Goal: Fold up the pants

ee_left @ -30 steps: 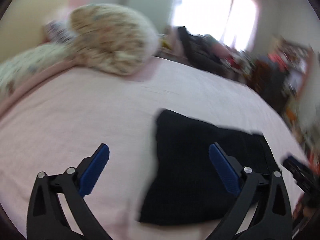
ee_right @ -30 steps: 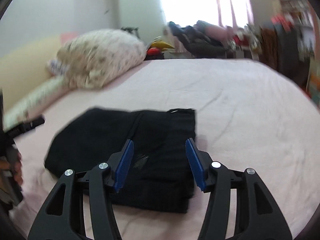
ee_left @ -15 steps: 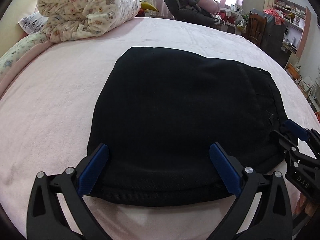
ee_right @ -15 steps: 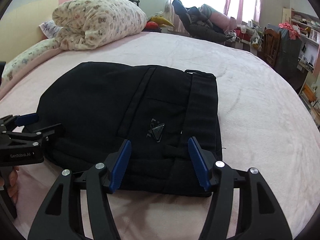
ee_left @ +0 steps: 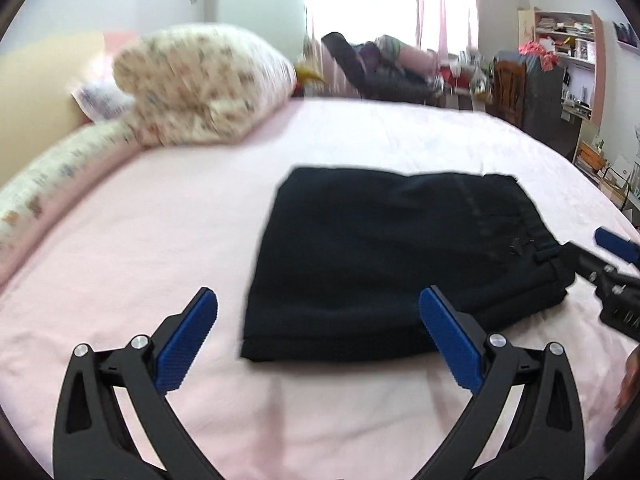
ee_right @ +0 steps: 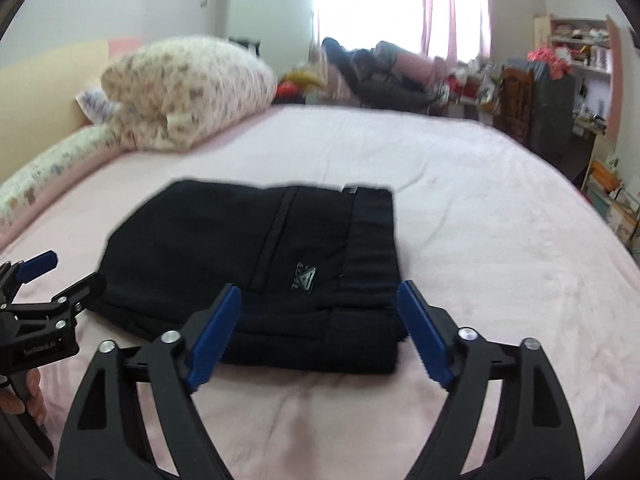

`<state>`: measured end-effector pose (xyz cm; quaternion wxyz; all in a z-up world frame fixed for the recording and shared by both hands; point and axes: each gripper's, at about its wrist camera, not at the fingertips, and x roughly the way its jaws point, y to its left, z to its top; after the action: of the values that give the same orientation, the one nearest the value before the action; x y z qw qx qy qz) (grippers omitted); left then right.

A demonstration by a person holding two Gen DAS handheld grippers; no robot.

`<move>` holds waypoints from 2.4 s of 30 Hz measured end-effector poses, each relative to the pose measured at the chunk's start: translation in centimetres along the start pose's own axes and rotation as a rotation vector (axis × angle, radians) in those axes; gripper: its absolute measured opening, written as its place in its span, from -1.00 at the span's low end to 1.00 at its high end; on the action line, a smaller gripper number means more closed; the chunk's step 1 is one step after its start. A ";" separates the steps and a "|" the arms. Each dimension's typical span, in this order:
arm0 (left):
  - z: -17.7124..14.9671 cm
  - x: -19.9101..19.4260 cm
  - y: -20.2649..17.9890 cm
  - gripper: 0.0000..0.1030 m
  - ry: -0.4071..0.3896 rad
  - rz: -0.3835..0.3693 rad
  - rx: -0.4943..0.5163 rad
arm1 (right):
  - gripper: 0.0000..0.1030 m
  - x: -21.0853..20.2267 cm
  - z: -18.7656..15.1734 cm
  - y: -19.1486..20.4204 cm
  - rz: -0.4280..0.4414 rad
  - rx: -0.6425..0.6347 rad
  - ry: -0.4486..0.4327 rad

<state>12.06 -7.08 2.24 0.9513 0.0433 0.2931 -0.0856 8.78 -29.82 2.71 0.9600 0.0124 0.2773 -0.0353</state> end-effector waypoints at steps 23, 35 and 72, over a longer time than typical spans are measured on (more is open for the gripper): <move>-9.3 -9.9 0.8 0.97 -0.001 0.010 0.003 | 0.92 -10.9 -9.3 4.7 -0.032 -0.018 -0.095; -10.3 -8.4 0.6 0.97 0.028 -0.014 0.020 | 0.92 -10.4 -10.7 5.6 -0.052 -0.032 -0.074; -10.0 -8.1 0.4 0.97 0.028 0.013 0.042 | 0.92 -10.0 -11.0 5.2 -0.095 -0.031 -0.073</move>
<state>0.07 -4.22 -1.44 0.9465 0.0662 0.3041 -0.0850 -5.11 -23.59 -1.30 0.9669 -0.0171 0.2427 -0.0767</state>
